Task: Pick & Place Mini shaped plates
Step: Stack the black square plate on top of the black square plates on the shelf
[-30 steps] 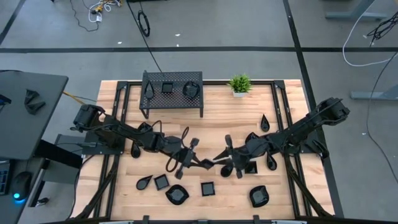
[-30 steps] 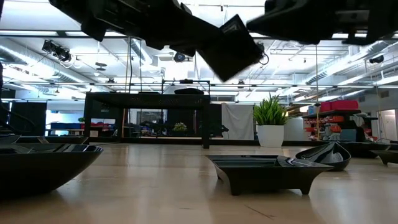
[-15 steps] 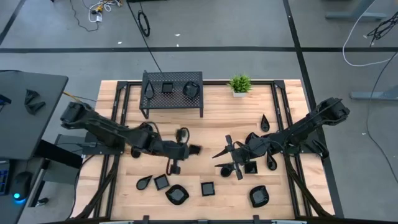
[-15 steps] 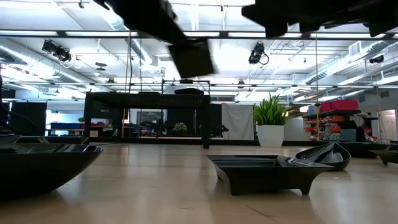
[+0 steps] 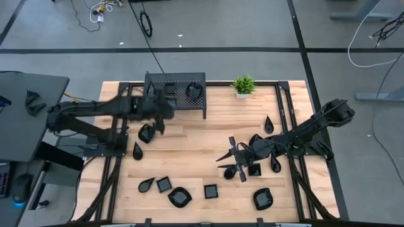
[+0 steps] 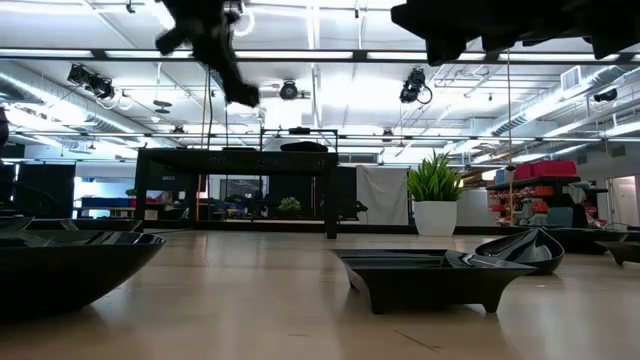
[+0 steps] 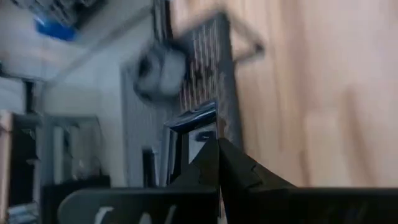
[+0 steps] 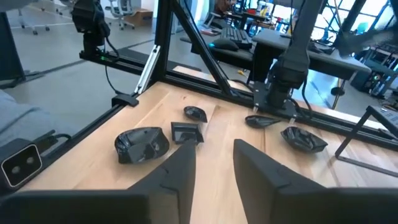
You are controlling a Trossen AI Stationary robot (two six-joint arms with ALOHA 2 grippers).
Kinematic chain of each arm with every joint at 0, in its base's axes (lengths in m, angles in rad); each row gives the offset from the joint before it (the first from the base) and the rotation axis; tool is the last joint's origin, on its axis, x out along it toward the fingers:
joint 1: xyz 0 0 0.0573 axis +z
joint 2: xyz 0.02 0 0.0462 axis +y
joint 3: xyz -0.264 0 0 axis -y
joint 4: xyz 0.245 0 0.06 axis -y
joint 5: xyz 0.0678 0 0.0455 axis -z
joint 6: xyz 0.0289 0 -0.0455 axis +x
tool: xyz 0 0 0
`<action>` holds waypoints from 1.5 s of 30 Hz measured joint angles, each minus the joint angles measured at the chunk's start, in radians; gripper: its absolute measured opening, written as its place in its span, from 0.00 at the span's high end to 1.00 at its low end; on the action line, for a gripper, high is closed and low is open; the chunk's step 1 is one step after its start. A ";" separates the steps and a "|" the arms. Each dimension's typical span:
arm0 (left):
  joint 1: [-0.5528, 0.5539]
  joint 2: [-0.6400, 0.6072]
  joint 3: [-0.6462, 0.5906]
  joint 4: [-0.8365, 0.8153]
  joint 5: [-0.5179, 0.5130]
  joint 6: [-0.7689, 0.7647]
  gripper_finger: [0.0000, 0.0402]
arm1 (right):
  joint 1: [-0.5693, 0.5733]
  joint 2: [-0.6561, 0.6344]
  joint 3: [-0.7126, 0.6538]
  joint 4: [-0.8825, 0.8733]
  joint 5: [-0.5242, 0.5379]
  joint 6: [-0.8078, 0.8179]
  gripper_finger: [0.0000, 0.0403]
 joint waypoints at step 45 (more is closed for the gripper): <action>0.454 0.012 -0.253 0.444 0.205 0.246 0.63 | -0.001 0.000 0.000 0.013 0.000 -0.008 0.79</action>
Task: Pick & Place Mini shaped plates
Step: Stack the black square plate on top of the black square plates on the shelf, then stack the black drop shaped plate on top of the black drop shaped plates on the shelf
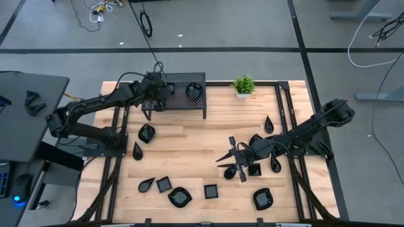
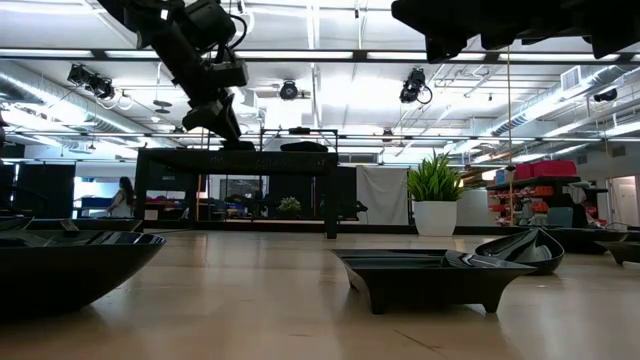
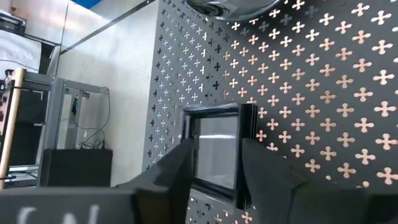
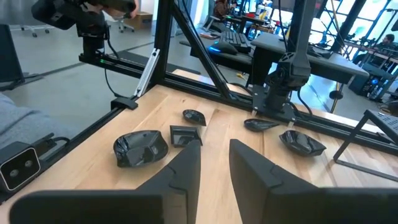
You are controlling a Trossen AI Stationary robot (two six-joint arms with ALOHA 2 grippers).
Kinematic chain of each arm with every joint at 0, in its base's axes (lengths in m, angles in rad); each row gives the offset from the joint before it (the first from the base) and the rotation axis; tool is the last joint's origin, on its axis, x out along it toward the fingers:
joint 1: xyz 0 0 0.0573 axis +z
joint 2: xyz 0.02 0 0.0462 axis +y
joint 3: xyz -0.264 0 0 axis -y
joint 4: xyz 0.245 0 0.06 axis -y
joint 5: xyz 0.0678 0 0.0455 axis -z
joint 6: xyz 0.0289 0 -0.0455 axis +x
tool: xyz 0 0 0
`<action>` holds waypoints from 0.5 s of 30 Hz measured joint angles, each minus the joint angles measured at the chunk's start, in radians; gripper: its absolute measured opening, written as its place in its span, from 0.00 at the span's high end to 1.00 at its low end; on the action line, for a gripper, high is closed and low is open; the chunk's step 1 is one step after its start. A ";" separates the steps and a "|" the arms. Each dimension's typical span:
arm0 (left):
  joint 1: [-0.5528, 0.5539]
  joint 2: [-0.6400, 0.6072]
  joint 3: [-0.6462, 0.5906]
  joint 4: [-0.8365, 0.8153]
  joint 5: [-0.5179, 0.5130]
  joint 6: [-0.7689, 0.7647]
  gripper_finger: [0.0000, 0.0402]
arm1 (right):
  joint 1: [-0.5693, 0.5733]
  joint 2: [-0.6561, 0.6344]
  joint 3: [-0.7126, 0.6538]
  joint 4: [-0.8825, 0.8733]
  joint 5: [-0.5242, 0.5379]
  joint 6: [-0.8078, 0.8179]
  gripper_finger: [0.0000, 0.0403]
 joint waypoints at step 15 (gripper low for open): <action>0.050 -0.124 0.002 -0.056 0.056 -0.299 0.77 | -0.002 0.000 0.000 0.000 0.000 0.001 0.79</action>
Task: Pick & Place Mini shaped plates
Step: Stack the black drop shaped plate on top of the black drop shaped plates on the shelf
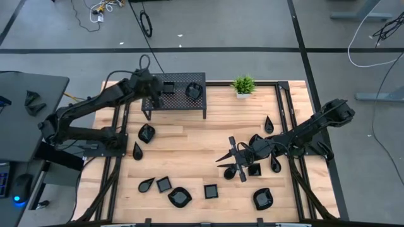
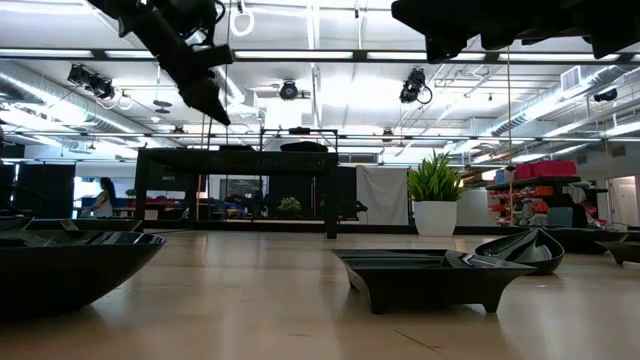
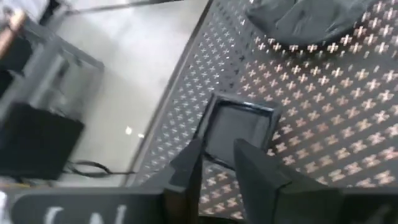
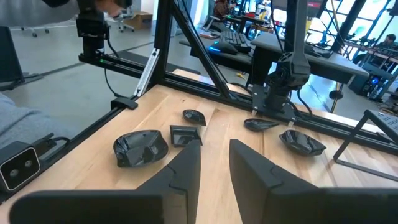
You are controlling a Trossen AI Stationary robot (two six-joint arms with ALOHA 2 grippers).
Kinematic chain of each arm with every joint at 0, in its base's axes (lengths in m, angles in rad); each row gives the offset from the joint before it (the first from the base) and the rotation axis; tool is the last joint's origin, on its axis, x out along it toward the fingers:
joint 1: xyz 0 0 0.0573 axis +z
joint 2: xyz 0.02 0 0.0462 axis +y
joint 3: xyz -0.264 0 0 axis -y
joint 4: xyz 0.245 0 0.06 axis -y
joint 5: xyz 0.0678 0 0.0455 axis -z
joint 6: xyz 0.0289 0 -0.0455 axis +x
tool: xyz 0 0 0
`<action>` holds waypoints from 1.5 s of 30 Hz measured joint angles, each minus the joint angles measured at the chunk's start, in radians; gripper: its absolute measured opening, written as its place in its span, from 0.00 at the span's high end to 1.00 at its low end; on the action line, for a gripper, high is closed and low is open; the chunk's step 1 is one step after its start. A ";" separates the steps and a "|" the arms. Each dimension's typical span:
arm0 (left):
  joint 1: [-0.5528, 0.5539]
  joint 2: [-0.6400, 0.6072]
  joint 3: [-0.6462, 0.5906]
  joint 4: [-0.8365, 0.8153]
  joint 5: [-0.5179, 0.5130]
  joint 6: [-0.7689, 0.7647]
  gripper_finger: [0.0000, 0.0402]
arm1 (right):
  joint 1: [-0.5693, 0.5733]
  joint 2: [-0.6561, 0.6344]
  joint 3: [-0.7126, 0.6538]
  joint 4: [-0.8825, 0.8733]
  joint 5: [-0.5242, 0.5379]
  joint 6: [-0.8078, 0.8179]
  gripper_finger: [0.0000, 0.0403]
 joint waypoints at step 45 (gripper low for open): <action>-1.467 0.278 -0.001 -0.347 -0.223 -1.601 0.55 | -0.036 0.001 0.000 0.035 0.000 0.067 0.79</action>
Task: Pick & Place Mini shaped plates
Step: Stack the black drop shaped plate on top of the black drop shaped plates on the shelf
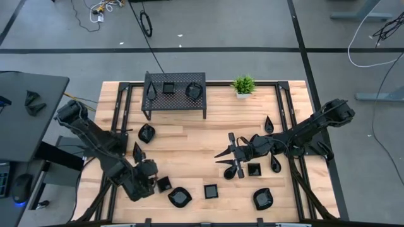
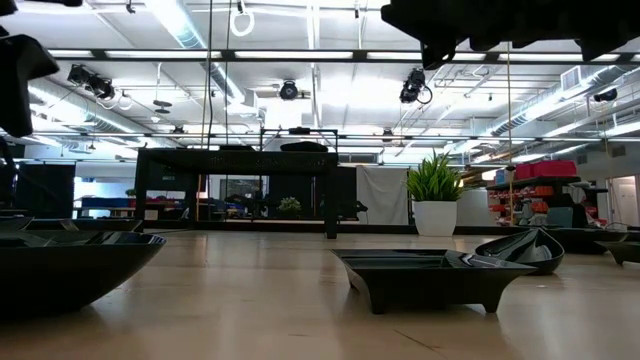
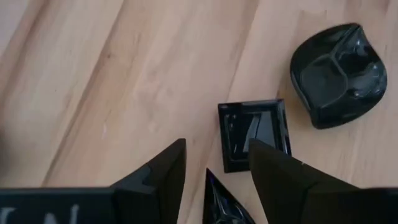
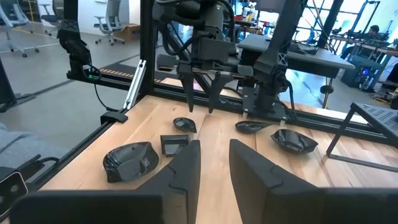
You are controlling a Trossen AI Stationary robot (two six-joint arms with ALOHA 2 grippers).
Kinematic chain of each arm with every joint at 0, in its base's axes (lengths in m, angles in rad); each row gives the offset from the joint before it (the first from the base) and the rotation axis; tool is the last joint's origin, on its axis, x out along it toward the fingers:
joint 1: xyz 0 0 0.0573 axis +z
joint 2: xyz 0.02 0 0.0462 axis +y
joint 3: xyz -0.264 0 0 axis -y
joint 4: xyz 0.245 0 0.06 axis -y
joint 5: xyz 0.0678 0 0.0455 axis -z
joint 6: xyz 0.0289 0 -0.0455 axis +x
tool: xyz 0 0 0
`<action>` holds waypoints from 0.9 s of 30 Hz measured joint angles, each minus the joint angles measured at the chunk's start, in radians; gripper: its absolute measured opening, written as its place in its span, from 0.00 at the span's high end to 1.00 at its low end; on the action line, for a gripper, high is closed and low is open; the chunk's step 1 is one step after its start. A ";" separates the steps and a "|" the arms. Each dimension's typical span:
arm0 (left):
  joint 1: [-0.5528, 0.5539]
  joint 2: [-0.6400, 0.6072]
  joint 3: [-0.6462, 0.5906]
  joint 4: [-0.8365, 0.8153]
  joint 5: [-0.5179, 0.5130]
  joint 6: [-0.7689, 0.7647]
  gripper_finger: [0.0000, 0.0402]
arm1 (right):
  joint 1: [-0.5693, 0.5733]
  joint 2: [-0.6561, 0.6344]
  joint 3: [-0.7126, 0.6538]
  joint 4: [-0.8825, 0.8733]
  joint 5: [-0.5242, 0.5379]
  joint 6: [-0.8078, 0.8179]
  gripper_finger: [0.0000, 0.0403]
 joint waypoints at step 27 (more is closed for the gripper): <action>-0.161 0.000 -0.230 0.133 0.206 -0.370 0.71 | 0.000 0.000 0.000 -0.018 0.000 -0.004 0.79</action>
